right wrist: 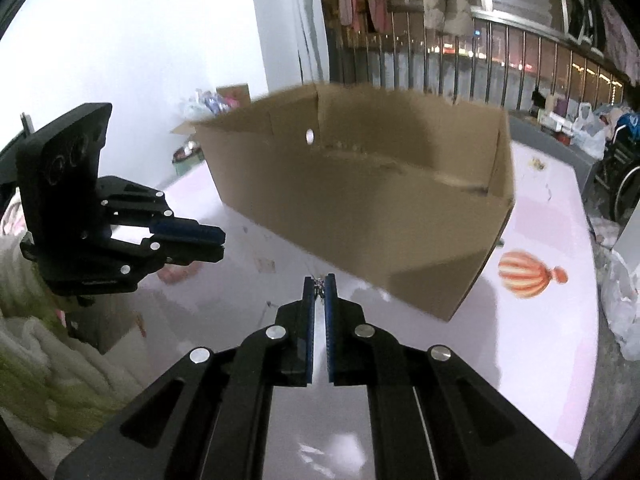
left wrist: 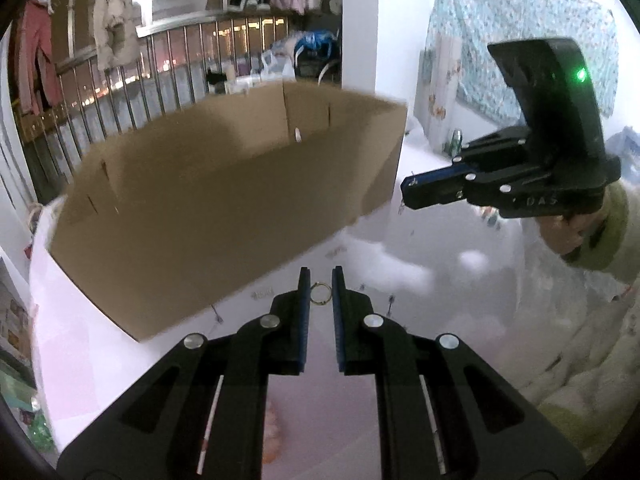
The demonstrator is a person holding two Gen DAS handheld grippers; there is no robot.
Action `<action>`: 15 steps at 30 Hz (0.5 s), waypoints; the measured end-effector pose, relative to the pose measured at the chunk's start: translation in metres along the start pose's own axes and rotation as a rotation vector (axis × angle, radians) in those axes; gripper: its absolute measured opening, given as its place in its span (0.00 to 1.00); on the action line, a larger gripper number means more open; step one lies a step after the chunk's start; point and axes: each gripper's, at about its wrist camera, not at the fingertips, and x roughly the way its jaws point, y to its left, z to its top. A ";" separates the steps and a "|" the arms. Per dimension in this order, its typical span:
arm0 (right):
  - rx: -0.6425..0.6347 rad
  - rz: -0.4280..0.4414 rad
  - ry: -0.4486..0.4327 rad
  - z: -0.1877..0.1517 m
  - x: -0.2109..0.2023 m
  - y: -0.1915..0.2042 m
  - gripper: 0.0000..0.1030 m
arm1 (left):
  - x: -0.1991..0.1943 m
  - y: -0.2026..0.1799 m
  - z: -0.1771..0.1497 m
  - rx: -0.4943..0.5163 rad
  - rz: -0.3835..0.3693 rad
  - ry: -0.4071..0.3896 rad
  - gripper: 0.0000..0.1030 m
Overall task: Organize jewelry
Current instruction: 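Carry the ring and gold piece into the cardboard box with both grippers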
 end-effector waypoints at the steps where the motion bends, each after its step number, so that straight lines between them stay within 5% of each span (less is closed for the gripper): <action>1: -0.005 0.003 -0.027 0.007 -0.008 0.001 0.05 | -0.009 0.002 0.007 -0.005 -0.005 -0.026 0.09; 8: -0.016 0.035 -0.191 0.062 -0.035 -0.007 0.05 | -0.046 0.034 0.053 -0.074 0.019 -0.173 0.09; 15: 0.037 0.043 -0.155 0.100 0.003 -0.038 0.05 | -0.010 0.072 0.085 -0.109 0.114 -0.048 0.09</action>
